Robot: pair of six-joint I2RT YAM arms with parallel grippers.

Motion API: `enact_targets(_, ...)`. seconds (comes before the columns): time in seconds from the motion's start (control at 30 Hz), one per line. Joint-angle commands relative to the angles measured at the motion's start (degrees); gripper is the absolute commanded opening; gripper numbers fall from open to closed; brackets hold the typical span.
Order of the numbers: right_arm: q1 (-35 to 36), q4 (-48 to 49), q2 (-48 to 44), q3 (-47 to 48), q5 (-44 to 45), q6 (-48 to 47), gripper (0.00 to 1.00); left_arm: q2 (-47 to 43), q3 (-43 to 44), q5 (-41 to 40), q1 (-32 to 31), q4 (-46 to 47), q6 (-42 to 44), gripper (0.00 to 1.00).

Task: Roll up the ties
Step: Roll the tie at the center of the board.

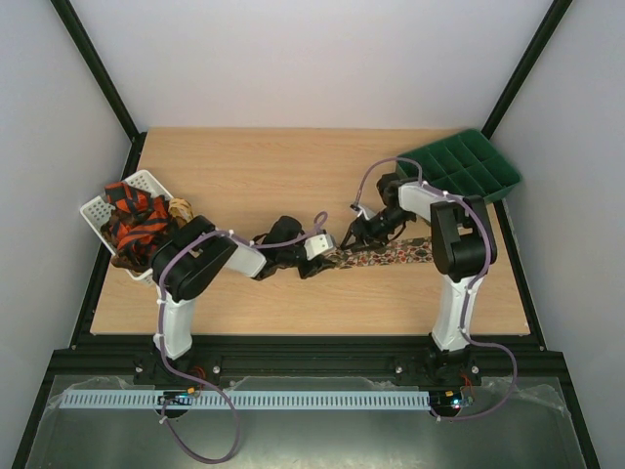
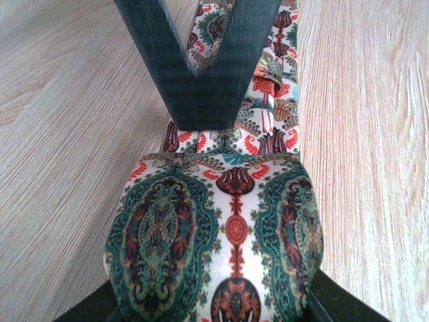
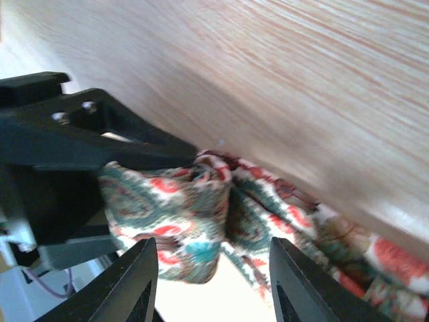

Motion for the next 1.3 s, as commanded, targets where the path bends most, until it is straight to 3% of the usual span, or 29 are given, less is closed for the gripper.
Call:
enact_targets(0.0, 0.1, -6.3, -4.7, 0.5, -5.6, 0.8, 0.47, 2.4, 0.0, -3.8, -1.4, -11.3, 0.9, 0.40)
enact_targets(0.13, 1.9, -5.6, -5.2, -0.3, -7.1, 1.5, 0.47, 2.8, 0.5, -4.1, -2.1, -11.5, 0.7, 0.41)
enact_targets(0.4, 3.9, -0.3, 0.2, -1.3, 2.4, 3.5, 0.44, 3.1, 0.9, -5.0, -2.4, -12.4, 0.9, 0.41)
enact_targets(0.43, 3.9, 0.5, 0.0, -1.8, 3.1, 3.5, 0.41, 3.1, 0.9, -5.1, -2.4, -12.6, 1.0, 0.41)
enact_targets(0.53, 3.9, 1.1, -0.1, -2.7, 4.6, 2.9, 0.12, 3.1, 1.0, -5.4, -2.4, -12.9, 1.0, 0.41)
enact_targets(0.63, 3.8, 1.4, -0.1, -3.3, 6.6, 2.2, 0.02, 3.2, 1.1, -5.6, -2.3, -13.2, 1.0, 0.41)
enact_targets(0.77, 2.7, 1.2, -0.1, -4.2, 6.6, 1.7, 0.01, 3.1, 1.2, -5.8, -2.3, -13.5, 1.0, 0.45)
enact_targets(0.93, -0.1, 1.1, 0.5, -6.2, 3.8, 0.7, 0.01, 0.0, -0.2, -1.8, -1.4, -11.1, 0.3, 0.68)
enact_targets(1.27, -6.8, 0.2, 3.3, -8.3, 3.9, -1.4, 0.01, -1.4, -0.7, 2.8, -1.4, -5.0, -1.5, 0.78)
